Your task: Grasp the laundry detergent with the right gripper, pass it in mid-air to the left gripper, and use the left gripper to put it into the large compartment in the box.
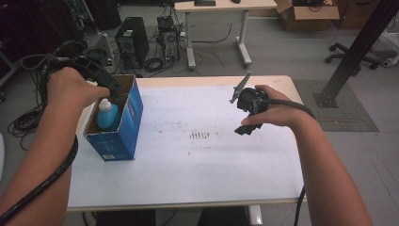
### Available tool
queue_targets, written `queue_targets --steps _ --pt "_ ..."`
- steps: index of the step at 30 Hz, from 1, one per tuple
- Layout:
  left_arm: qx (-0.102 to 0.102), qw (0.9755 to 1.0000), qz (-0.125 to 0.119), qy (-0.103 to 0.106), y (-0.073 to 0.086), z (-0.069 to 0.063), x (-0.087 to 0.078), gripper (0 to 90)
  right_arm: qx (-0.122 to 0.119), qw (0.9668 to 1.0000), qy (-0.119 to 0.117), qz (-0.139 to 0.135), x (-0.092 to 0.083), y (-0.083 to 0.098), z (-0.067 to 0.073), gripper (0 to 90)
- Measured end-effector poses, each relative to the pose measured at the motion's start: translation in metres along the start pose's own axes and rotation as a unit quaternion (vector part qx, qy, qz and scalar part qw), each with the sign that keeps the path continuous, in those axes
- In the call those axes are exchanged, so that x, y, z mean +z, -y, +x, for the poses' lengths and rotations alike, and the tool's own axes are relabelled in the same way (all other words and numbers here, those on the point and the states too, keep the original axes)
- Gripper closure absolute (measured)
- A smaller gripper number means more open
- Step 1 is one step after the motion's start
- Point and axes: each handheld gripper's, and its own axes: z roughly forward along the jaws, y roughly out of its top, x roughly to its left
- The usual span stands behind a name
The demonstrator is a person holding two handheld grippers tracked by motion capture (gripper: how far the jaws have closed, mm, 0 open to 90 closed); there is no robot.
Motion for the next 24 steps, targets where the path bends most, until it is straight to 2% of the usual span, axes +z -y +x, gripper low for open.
queue_targets --steps 1,4,6,8,11,13,15,16,17,18,20,21,22,23,24 --pt "0.006 1.0 0.0 0.002 -0.001 -0.001 -0.003 0.2 0.0 1.0 0.0 -0.001 0.0 0.0 0.0 3.4" --pt "0.041 0.999 -0.014 0.006 -0.005 -0.01 -0.013 0.2 0.001 1.0 0.0 -0.003 0.0 0.001 0.0 3.4" --pt "0.069 0.9974 -0.022 0.005 -0.008 -0.018 -0.021 0.2 0.004 1.0 0.0 -0.003 0.0 0.003 -0.001 3.4" --pt "0.088 0.9955 -0.033 0.009 -0.011 -0.025 -0.027 0.2 0.006 1.0 0.001 -0.004 -0.001 0.004 -0.001 3.4" --pt "0.133 0.9902 -0.043 0.011 -0.016 -0.041 -0.039 0.2 0.01 0.9999 0.001 -0.003 -0.003 0.006 -0.002 3.4" --pt "0.173 0.9835 -0.05 0.014 -0.02 -0.054 -0.045 0.2 0.011 0.9999 0.002 -0.005 -0.004 0.007 -0.003 3.5" --pt "0.216 0.9747 -0.056 0.015 -0.023 -0.068 -0.05 0.2 0.014 0.9999 0.001 -0.007 -0.005 0.008 -0.003 3.4" --pt "0.227 0.9722 -0.054 0.017 -0.025 -0.073 -0.051 0.2 0.014 0.9999 0.002 -0.008 -0.005 0.009 -0.004 3.4" --pt "0.26 0.9642 -0.054 0.009 -0.026 -0.084 -0.053 0.2 0.017 0.9998 0.002 -0.008 -0.005 0.009 -0.004 3.4" --pt "0.269 0.9615 -0.055 0.007 -0.026 -0.087 -0.054 0.2 0.017 0.9998 0.003 -0.009 -0.006 0.01 -0.004 3.4" --pt "0.306 0.9503 -0.055 0.007 -0.028 -0.102 -0.055 0.2 0.018 0.9998 0.003 -0.009 -0.007 0.011 -0.004 3.4" --pt "0.318 0.9466 -0.055 0.006 -0.028 -0.107 -0.055 0.2 0.017 0.9998 0.004 -0.011 -0.008 0.011 -0.004 3.4" --pt "0.333 0.9414 -0.051 0.006 -0.029 -0.115 -0.054 0.2 0.017 0.9998 0.003 -0.013 -0.008 0.011 -0.004 3.4" --pt "0.344 0.9375 -0.054 0.007 -0.028 -0.12 -0.053 0.2 0.015 0.9997 0.0 -0.019 -0.009 0.011 -0.002 3.4" --pt "0.362 0.9304 -0.058 0.01 -0.028 -0.127 -0.053 0.2 0.015 0.9997 0.002 -0.021 -0.01 0.011 -0.002 3.4"
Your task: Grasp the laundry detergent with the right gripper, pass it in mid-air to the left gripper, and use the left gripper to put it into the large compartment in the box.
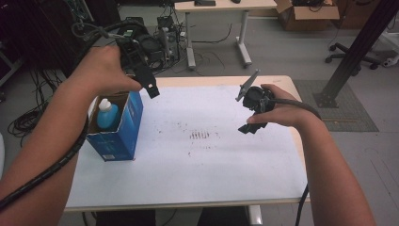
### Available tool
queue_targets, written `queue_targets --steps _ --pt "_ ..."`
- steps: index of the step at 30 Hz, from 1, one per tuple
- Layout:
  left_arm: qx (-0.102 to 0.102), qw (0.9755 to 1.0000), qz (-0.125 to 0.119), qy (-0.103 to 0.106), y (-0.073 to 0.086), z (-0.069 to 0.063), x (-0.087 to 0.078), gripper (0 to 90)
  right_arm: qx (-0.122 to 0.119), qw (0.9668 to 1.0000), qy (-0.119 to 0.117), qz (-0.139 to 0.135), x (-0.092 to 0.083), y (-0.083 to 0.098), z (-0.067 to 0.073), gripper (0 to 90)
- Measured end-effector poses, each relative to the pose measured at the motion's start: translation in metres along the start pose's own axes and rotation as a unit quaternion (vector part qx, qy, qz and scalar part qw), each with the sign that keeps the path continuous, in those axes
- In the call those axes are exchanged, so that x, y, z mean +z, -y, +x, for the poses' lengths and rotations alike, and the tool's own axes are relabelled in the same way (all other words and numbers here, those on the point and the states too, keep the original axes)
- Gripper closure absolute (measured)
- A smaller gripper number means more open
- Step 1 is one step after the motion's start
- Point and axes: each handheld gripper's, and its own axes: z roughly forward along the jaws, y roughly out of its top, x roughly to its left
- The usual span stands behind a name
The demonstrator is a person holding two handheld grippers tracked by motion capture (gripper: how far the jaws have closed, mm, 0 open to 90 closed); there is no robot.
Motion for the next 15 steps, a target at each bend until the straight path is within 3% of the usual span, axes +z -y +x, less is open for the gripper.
queue_targets --steps 4,7,11,15 --pt "0.035 0.9994 -0.004 0.003 -0.01 -0.013 0.003 0.2 -0.008 1.0 0.0 -0.003 -0.001 0.0 0.003 3.3" --pt "0.077 0.9969 -0.01 0.012 -0.018 -0.024 0.005 0.2 -0.012 0.9999 -0.002 0.0 -0.002 0.0 0.005 3.3" --pt "0.129 0.9912 -0.012 0.027 -0.024 -0.036 0.007 0.2 -0.024 0.9997 -0.003 0.01 -0.003 -0.002 0.008 3.3" --pt "0.176 0.983 -0.011 0.05 -0.027 -0.044 0.011 0.2 -0.036 0.9992 -0.005 0.018 -0.006 -0.005 0.011 3.3"
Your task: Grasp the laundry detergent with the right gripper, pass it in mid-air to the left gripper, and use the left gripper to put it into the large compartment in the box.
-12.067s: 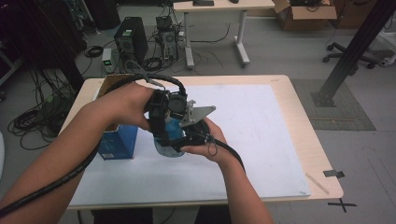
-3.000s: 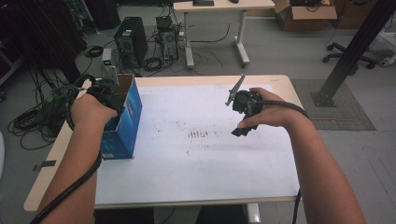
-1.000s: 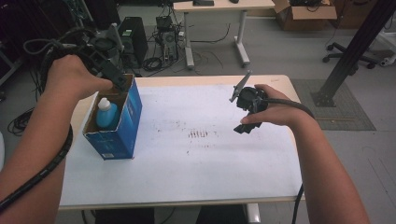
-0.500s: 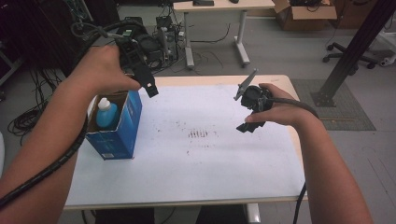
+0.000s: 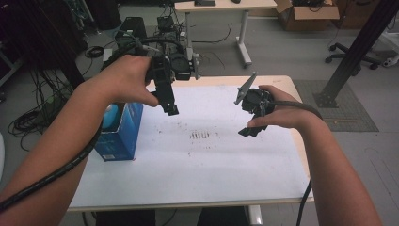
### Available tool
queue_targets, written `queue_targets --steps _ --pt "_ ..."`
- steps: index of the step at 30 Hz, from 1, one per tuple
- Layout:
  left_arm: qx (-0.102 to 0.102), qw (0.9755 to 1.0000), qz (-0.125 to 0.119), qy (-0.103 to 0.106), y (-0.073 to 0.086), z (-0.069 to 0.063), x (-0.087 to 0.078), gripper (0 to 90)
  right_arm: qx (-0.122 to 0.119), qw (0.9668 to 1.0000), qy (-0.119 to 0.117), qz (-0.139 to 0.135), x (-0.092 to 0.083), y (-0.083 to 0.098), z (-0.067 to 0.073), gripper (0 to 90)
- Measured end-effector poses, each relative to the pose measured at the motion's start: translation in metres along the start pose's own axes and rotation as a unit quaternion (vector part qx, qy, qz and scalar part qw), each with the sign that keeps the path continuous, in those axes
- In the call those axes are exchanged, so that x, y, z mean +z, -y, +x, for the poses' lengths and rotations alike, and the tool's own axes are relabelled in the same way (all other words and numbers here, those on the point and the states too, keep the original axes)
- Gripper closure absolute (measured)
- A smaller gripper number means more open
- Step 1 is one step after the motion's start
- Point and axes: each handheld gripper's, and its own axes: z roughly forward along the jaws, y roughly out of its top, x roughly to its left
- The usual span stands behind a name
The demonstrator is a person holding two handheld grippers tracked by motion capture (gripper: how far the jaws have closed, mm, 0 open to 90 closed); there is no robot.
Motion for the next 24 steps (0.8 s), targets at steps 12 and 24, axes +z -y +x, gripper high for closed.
queue_targets --steps 12,24 --pt "0.058 0.9976 0.012 0.036 0.011 -0.006 0.02 0.2 -0.013 0.9994 -0.012 0.029 0.004 -0.002 0.001 3.4" --pt "0.049 0.9976 0.023 0.044 0.017 -0.001 0.031 0.2 -0.014 0.9986 -0.025 0.044 0.011 -0.001 -0.006 3.5"
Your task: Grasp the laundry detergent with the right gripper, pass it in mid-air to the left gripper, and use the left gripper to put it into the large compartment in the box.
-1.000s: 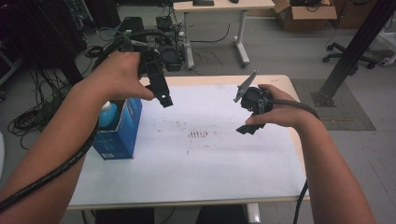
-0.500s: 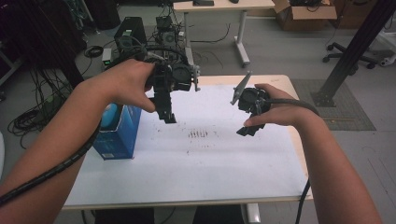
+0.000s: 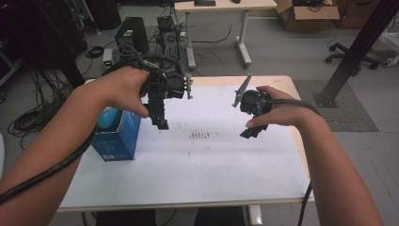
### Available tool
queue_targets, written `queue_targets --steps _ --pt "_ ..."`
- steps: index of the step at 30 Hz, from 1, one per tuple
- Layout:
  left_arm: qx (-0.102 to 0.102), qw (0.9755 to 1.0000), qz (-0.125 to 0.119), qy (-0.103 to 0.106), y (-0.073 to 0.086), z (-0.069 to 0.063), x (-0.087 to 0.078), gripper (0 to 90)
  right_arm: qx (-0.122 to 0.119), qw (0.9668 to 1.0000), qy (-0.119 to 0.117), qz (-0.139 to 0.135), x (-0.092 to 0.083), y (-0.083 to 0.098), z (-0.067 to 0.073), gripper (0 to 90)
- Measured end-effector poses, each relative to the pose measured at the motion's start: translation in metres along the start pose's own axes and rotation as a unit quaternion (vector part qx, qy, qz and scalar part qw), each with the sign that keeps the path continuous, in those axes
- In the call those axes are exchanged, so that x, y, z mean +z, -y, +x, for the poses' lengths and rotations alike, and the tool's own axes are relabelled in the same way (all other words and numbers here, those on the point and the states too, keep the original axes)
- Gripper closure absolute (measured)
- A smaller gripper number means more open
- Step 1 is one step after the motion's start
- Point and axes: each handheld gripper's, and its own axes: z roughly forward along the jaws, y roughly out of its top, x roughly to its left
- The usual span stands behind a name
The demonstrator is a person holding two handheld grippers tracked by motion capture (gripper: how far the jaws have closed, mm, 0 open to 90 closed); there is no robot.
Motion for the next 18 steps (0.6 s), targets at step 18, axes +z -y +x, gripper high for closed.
queue_targets --steps 18 --pt "-0.006 1.0 -0.003 0.006 0.0043 0.0033 0.0044 0.2 -0.002 0.9989 -0.011 0.045 0.0006 -0.0051 -0.0071 3.7"
